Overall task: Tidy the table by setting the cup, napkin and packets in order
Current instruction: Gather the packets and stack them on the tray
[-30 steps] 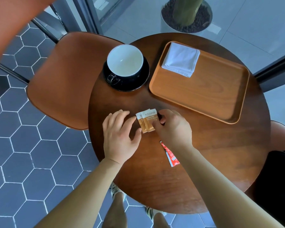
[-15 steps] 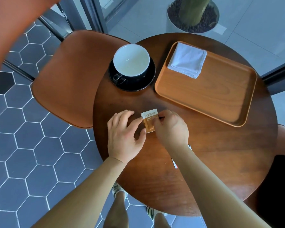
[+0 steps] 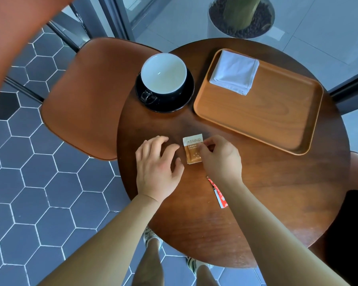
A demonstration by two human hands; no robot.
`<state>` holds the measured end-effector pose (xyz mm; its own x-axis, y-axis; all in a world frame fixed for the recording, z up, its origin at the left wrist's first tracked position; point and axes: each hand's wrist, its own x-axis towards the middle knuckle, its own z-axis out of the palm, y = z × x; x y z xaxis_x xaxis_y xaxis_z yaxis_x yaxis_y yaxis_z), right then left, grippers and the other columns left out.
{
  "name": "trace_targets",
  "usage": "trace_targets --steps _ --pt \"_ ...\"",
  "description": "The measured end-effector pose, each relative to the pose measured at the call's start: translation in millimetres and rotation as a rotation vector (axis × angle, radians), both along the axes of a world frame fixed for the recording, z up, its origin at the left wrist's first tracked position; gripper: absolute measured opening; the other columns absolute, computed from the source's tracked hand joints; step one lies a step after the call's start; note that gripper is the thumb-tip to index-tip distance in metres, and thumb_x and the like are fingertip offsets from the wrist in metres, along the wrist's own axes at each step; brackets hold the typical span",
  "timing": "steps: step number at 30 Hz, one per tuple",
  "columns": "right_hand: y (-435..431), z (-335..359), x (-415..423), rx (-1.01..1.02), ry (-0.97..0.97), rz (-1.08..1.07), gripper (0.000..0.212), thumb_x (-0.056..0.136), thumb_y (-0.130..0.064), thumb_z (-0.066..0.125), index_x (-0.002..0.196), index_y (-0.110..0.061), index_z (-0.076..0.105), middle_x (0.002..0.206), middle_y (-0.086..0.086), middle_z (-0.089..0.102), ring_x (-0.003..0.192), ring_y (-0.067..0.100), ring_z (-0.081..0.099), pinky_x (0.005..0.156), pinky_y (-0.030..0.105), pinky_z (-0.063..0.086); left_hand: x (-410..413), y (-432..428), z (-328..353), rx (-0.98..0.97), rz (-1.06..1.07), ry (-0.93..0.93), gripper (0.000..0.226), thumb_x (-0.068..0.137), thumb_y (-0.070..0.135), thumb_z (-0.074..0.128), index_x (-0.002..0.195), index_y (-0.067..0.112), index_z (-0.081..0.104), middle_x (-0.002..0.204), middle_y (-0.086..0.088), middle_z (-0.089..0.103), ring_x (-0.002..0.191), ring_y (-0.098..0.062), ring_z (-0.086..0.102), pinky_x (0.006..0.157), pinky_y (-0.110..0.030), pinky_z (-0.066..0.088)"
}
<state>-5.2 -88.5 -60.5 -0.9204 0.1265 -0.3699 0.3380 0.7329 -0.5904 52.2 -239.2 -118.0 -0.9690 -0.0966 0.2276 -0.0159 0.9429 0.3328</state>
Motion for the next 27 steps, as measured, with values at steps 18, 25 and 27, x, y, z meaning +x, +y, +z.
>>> trace_targets --steps 18,25,27 --pt "47 11 -23 -0.070 0.195 -0.044 0.016 0.094 -0.032 0.064 0.096 -0.018 0.071 0.083 -0.013 0.067 0.076 0.011 0.063 0.056 0.016 0.041 -35 23 -3 -0.230 0.052 -0.173 0.057 0.095 0.048 0.039 0.144 0.020 0.045 0.153 -0.014 0.041 0.143 -0.033 0.036 0.117 -0.059 0.022" --pt "62 18 -73 -0.174 0.219 -0.203 0.013 0.090 -0.031 0.067 0.095 -0.020 0.072 0.085 -0.006 0.071 0.083 0.017 0.068 0.074 0.032 0.053 -36 24 -2 -0.229 0.058 -0.182 0.058 0.095 0.048 0.039 0.145 0.021 0.046 0.154 -0.014 0.041 0.144 -0.033 0.034 0.118 -0.059 0.022" --pt "65 17 -87 -0.194 0.192 -0.238 0.010 0.089 -0.031 0.066 0.092 -0.022 0.070 0.084 -0.005 0.072 0.076 0.018 0.065 0.074 0.039 0.056 -36 24 -1 -0.225 0.063 -0.193 0.057 0.095 0.046 0.039 0.146 0.022 0.046 0.155 -0.013 0.040 0.145 -0.032 0.033 0.118 -0.058 0.022"
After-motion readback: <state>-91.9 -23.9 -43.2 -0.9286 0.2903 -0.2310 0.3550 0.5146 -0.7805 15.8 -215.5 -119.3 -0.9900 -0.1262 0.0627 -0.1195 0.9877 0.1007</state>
